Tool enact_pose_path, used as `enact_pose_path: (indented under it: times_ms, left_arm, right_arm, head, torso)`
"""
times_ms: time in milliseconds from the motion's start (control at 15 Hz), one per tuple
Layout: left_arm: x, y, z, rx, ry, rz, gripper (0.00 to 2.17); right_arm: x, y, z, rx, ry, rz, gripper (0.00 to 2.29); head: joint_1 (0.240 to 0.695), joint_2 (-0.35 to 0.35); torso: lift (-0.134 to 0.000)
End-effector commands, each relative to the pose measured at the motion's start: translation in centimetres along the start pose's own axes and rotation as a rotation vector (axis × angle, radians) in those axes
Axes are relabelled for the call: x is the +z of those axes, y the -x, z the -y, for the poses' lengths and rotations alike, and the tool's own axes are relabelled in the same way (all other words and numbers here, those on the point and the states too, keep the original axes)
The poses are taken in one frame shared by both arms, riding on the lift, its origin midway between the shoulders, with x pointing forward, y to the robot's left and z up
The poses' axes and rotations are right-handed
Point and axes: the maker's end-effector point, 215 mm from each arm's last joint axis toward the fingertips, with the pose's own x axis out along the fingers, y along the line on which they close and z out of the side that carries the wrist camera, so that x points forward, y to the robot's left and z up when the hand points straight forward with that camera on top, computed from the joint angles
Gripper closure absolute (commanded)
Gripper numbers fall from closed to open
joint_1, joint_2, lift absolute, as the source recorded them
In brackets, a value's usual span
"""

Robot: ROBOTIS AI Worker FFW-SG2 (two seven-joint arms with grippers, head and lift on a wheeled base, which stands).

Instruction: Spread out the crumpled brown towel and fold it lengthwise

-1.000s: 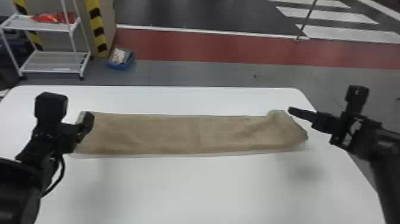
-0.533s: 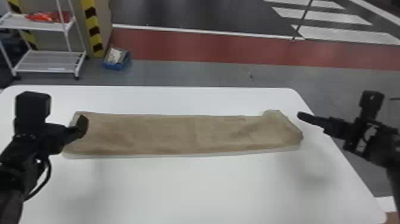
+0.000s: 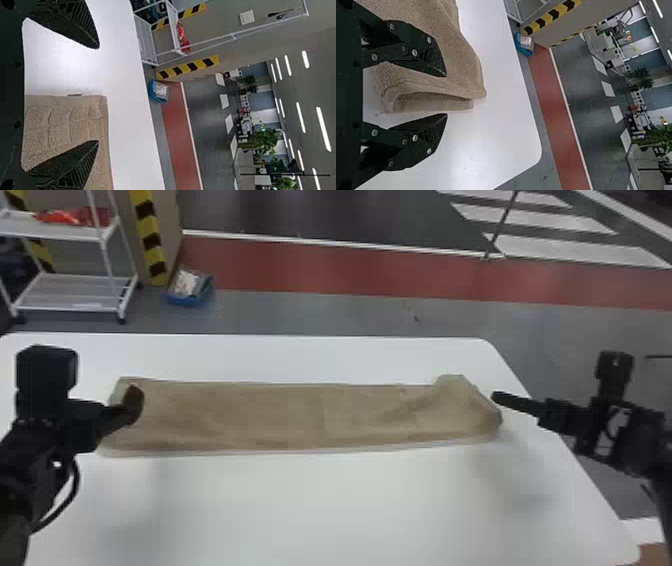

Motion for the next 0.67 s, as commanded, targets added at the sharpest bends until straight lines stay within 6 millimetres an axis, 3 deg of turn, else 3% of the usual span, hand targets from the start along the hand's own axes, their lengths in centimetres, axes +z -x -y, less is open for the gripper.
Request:
enact_pose_path:
  times_ms: [0, 267, 533, 600]
  left_arm:
    - [-0.3, 0.1, 0.1, 0.0, -0.006, -0.004, 0.04]
    - [-0.9, 0.3, 0.1, 0.0, -0.016, -0.01, 0.04]
    - [-1.1, 0.3, -0.1, 0.0, -0.022, -0.013, 0.04]
    - [-1.1, 0.3, 0.0, 0.0, -0.023, -0.013, 0.04]
  right_arm:
    - [-0.6, -1.2, -0.8, 0.002, 0.011, -0.021, 0.68]
    - [-1.8, -2.8, -1.1, -0.012, 0.017, -0.065, 0.71]
    - [-1.8, -3.0, -1.2, -0.009, 0.012, -0.063, 1.45]
    - [-1.7, -2.9, -1.1, -0.006, 0.007, -0.06, 1.48]
  head:
    - [0.695, -0.184]
    - [0.695, -0.17]
    - [0.695, -0.162]
    - [0.695, -0.159]
  torso:
    - [-0.128]
    - [-0.128]
    - [-0.128]
    - [-0.128]
